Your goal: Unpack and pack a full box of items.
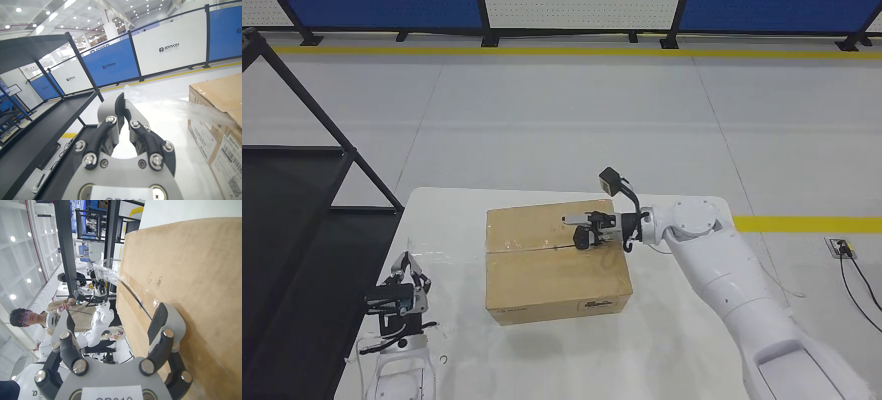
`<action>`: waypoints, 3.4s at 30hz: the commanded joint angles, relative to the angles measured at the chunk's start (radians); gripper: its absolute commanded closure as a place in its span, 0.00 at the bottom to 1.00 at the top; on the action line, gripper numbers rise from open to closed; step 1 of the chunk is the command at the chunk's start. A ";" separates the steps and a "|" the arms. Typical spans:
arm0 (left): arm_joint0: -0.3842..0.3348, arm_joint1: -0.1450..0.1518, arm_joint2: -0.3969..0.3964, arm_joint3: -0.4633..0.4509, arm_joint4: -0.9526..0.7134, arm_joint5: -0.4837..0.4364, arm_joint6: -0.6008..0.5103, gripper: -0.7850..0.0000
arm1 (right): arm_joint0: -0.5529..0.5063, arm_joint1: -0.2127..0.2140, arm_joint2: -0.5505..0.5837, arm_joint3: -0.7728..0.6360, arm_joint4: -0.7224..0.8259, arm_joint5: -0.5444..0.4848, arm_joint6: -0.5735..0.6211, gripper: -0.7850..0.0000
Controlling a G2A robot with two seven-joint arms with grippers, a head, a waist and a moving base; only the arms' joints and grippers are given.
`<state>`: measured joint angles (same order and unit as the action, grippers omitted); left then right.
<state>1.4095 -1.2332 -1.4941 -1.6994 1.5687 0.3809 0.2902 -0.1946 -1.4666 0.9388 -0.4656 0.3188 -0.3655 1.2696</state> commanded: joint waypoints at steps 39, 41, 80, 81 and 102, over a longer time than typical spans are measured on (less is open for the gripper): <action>-0.101 -0.033 0.072 -0.084 0.175 -0.025 -0.038 0.00 | -0.003 -0.001 0.011 0.008 -0.005 -0.010 0.020 0.00; -0.117 -0.035 0.080 -0.072 0.186 -0.026 -0.051 0.00 | -0.002 -0.001 0.012 0.010 -0.005 -0.013 0.021 0.00; -0.276 -0.074 0.287 -0.007 0.399 -0.215 -0.105 0.00 | -0.013 0.012 0.035 -0.008 -0.015 -0.021 0.016 0.00; -0.279 -0.075 0.293 -0.008 0.407 -0.219 -0.103 0.00 | -0.014 0.013 0.036 -0.009 -0.014 -0.020 0.016 0.00; 0.090 -0.056 -0.019 -0.247 0.158 -0.147 -0.055 0.00 | -0.010 0.018 0.044 -0.011 -0.014 -0.020 0.024 0.00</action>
<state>1.4519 -1.2923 -1.4615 -1.9460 1.7496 0.2364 0.2394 -0.2070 -1.4480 0.9832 -0.4782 0.3049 -0.3852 1.2912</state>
